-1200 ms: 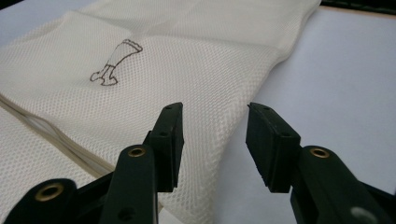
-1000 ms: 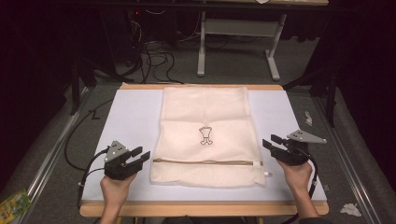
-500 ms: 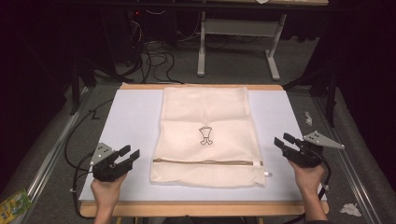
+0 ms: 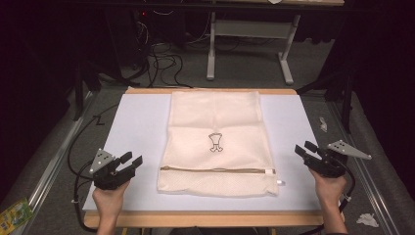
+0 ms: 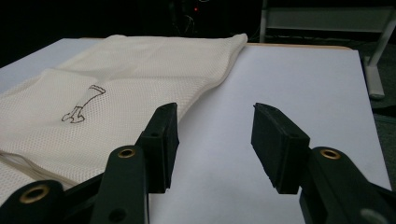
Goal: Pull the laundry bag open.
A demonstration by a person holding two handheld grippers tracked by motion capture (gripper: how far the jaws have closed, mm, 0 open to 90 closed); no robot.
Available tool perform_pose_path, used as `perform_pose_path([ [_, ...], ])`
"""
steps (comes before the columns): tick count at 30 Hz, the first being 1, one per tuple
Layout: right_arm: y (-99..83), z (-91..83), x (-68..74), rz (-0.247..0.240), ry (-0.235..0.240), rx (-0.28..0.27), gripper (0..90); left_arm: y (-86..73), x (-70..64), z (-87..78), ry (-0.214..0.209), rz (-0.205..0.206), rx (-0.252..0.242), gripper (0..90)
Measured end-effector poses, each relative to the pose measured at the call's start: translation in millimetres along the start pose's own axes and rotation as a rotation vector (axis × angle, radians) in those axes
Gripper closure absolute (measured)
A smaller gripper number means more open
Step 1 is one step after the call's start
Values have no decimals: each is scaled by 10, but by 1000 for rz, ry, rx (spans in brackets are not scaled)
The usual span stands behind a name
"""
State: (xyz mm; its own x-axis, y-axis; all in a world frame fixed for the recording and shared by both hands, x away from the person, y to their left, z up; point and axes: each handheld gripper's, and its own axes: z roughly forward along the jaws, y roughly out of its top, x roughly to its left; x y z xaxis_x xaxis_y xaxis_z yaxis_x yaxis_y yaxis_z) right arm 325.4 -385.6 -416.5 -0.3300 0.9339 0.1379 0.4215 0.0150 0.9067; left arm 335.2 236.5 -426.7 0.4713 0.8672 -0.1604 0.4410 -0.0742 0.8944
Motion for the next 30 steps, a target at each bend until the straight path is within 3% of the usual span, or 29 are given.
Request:
perform_pose_path([
  [13,-84,-14,-148,43,-6,18,521,-57,117,39,22,-43,-25,524],
  [30,-181,49,-266,87,-39,44,522,-90,192,248,46,-59,0,517],
])
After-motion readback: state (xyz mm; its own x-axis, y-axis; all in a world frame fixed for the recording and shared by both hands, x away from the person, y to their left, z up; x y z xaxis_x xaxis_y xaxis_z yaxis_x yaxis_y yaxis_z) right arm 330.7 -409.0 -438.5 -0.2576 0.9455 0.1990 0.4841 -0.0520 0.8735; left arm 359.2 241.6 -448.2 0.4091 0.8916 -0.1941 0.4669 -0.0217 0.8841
